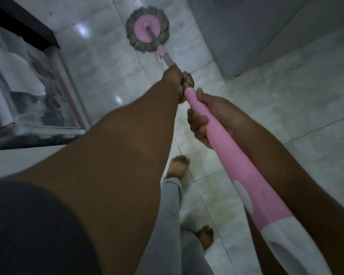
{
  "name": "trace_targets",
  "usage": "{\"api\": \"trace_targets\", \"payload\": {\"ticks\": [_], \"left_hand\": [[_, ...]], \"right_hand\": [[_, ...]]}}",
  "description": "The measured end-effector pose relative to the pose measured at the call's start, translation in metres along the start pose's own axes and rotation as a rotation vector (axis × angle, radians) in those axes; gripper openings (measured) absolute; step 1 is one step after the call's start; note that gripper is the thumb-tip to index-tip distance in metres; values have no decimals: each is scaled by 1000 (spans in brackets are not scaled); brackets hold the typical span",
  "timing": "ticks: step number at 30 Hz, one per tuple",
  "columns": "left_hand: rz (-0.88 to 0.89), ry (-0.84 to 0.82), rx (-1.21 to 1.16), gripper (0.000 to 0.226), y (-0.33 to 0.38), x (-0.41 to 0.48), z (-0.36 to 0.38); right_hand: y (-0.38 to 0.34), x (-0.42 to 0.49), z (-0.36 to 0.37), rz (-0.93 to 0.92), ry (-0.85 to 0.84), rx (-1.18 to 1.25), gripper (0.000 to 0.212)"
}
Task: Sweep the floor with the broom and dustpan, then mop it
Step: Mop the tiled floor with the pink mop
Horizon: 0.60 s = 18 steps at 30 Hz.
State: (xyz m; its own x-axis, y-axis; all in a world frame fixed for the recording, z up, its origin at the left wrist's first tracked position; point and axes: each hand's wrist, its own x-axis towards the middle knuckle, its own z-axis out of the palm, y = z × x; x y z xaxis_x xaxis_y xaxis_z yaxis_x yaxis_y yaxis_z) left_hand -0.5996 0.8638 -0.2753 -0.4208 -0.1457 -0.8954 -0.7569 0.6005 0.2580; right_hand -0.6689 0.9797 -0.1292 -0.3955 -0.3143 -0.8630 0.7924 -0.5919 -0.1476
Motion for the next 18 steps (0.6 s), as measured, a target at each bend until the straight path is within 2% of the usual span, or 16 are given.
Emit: {"api": "trace_targets", "payload": {"ticks": [1,2,3,4,5,7,13,18], "left_hand": [[-55,-10,-191,39,10,-5,0],[-232,-132,-399,41,26,-14,2],[-250,-275,-601,44,46,-24,2],[-64,-340,-582,45,67,-38,2],[-45,-301,-629,44,75,-51,4],[-118,-310,-823,45,62,-85,24],[-230,-379,-758,53,-41,-189,108],[-278,-431,-686,51,-75,-224,132]], "right_hand": [[16,-14,-11,12,1,4,45],[35,-29,-22,21,8,6,47],[55,-45,-34,27,21,5,48],[76,-61,-46,29,38,3,49],[99,-79,-58,31,55,5,49],[143,-118,-80,51,79,27,48],[260,-232,-137,50,134,138,50],[291,-269,-152,86,154,130,52]]}}
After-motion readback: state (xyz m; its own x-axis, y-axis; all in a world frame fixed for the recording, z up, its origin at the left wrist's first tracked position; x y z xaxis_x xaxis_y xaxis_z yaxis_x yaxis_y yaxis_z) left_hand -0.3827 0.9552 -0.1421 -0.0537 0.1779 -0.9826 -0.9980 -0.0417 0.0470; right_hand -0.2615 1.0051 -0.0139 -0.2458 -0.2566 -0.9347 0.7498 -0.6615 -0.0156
